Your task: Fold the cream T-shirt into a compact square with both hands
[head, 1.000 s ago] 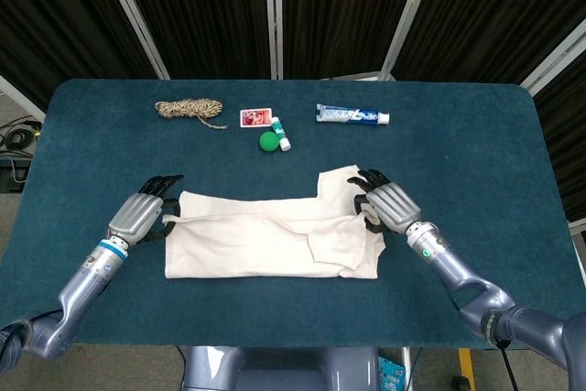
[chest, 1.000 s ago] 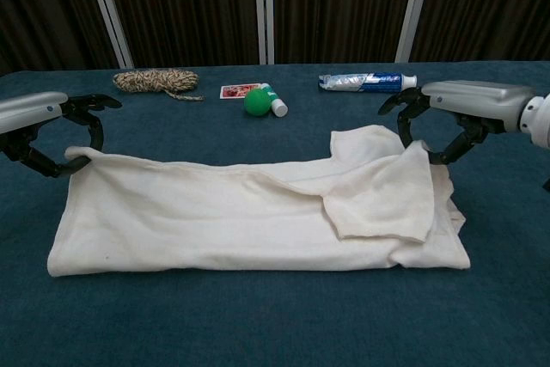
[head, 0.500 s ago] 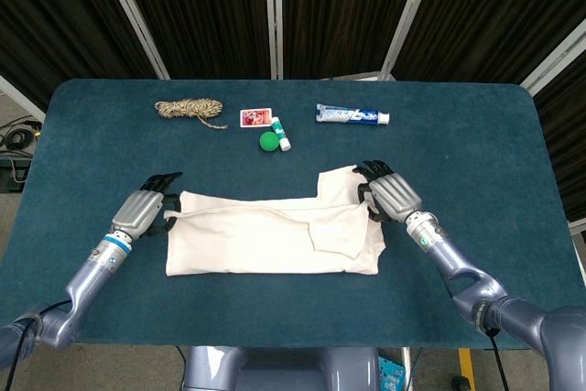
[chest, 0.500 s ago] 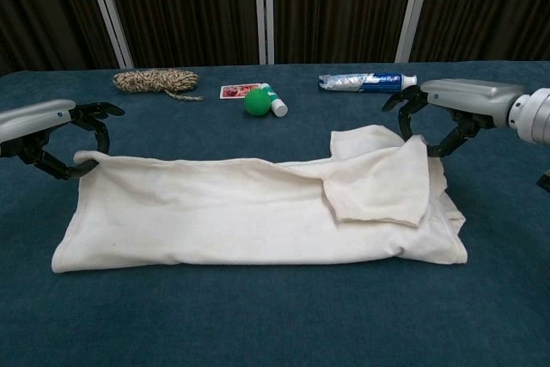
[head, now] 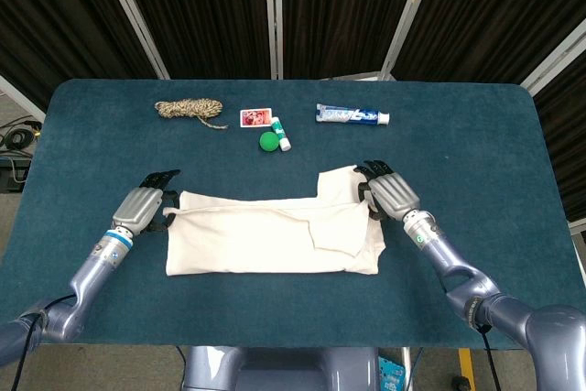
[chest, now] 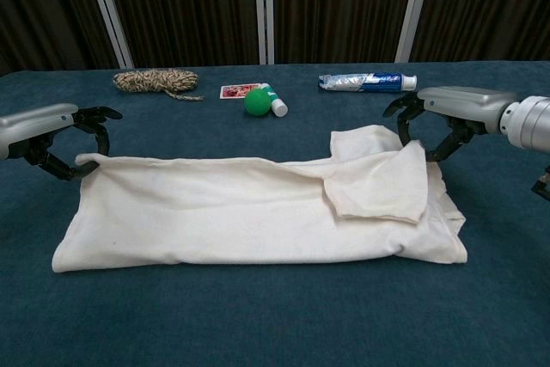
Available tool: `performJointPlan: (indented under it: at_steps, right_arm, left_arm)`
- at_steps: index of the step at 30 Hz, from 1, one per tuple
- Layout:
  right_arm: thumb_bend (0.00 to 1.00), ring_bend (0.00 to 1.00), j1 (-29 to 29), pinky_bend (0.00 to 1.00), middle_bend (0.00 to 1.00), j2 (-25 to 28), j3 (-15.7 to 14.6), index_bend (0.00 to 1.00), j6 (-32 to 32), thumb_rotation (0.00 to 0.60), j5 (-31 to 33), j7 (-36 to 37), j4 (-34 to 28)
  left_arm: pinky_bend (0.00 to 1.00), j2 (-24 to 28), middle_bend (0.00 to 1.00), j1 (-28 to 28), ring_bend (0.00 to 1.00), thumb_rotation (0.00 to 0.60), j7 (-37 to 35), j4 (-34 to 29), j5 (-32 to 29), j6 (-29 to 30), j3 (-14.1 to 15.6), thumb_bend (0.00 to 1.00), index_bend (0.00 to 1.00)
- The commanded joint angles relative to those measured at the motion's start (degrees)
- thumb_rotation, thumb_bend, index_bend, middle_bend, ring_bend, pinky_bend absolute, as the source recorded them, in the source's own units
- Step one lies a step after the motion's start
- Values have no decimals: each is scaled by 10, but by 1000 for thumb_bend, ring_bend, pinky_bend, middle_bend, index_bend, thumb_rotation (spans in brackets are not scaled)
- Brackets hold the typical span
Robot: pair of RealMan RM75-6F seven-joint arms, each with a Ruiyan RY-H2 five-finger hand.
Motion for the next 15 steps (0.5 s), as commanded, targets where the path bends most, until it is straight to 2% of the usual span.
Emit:
performJointPlan:
  at_steps: [1,15]
  right_arm:
    - [478,0,2,0,136,-6,2,706,-2,600,2,2,9]
    - [478,0,12,0,136,-24,10,706,-12,600,10,12,37]
  left_arm:
    - [0,-8,0,-3,0,600,-7,12,-3,-5,-2,537,842]
    - [0,-24,0,-12,0,600,-18,39,-4,-12,-7,538,842]
